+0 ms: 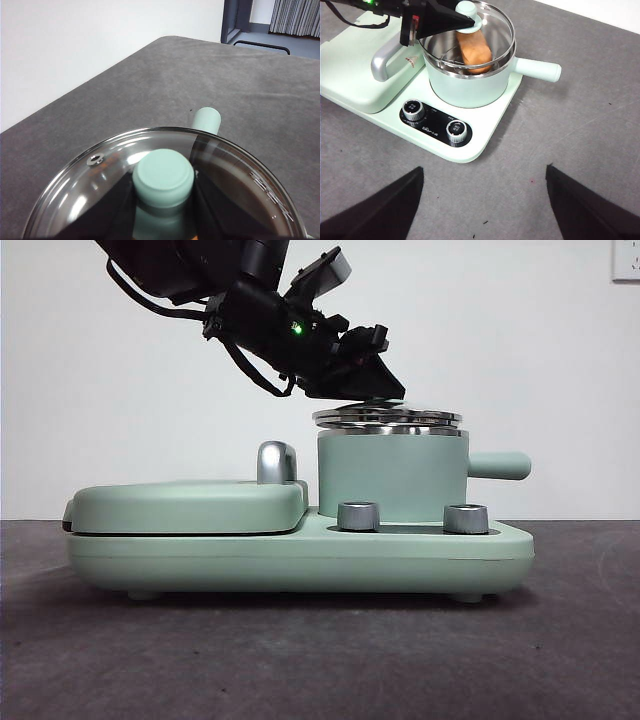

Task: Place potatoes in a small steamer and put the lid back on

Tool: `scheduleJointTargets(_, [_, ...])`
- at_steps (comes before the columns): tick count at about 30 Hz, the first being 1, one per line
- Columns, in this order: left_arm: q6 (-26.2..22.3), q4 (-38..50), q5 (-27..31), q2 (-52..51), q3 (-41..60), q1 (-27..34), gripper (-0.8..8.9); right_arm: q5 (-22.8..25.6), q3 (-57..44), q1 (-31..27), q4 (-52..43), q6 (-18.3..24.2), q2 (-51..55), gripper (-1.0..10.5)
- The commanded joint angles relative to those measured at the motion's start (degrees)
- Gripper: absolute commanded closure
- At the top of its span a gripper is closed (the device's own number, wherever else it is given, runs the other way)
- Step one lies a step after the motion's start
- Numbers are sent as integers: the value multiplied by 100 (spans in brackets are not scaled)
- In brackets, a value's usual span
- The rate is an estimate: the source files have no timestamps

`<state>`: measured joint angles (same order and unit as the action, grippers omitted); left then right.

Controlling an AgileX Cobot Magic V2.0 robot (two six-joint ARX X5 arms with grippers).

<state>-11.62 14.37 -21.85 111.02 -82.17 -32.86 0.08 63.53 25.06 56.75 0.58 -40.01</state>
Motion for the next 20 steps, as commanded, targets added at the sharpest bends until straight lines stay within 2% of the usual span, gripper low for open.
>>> scheduleJointTargets(1, [-76, 179, -33, 98, -199, -55, 800, 15, 52, 26, -57, -61, -37, 571])
scheduleJointTargets(20, [-81, 68, -68, 179, -199, -96, 800, 15, 52, 26, -57, -61, -37, 571])
